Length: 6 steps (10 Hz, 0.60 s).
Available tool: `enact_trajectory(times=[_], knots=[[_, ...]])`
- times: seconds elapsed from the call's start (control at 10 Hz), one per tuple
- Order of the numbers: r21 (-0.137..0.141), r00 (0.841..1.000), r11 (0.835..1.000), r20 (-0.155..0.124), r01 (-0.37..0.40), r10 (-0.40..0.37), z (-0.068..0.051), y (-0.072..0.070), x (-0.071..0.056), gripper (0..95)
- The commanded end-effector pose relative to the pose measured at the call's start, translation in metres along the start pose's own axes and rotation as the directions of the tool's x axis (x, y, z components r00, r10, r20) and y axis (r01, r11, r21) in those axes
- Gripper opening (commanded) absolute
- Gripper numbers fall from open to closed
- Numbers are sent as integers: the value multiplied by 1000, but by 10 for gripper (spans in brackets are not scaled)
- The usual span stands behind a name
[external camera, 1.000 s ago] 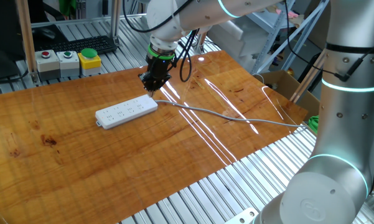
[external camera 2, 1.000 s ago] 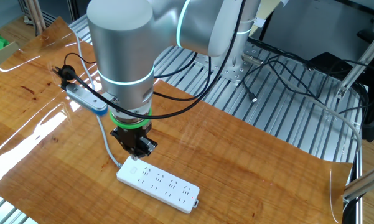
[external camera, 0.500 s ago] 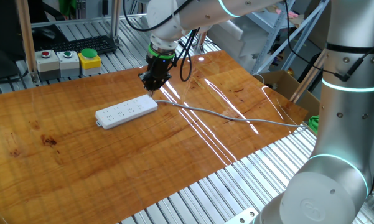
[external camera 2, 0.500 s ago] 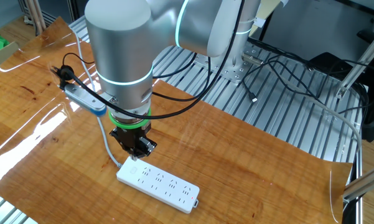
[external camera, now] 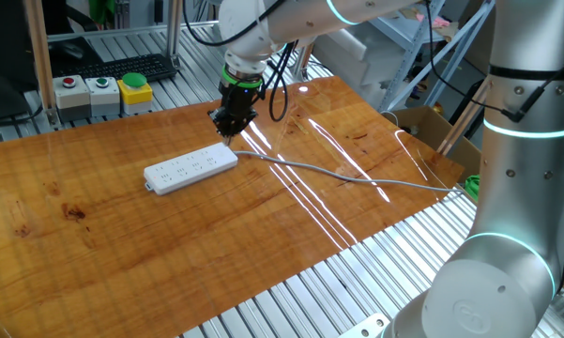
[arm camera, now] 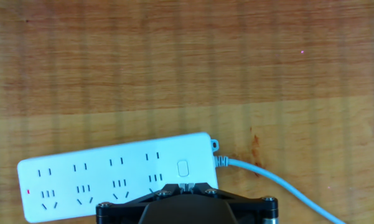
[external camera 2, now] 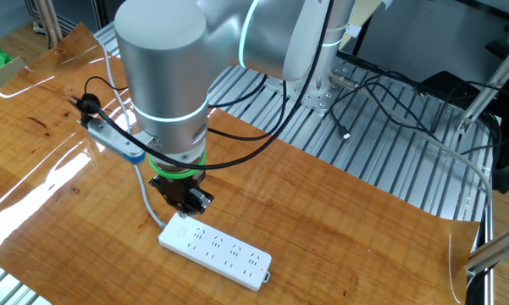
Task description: Turn off the power strip by pressing the button
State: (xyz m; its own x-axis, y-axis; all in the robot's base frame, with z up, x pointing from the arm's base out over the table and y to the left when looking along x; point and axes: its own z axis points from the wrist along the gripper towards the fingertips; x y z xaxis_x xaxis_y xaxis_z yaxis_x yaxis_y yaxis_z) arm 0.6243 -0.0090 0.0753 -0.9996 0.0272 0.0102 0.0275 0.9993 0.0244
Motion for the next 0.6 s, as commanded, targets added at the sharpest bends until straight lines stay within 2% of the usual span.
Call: enact_trajectory(times=[0.1, 0.3, 0.6], knots=[[-1, 1000, 1000, -23, 6, -6, 0, 0, -3, 0], [4, 999, 1000, -44, 13, -13, 0, 0, -3, 0], [25, 999, 999, -46, 22, -20, 0, 0, -3, 0]])
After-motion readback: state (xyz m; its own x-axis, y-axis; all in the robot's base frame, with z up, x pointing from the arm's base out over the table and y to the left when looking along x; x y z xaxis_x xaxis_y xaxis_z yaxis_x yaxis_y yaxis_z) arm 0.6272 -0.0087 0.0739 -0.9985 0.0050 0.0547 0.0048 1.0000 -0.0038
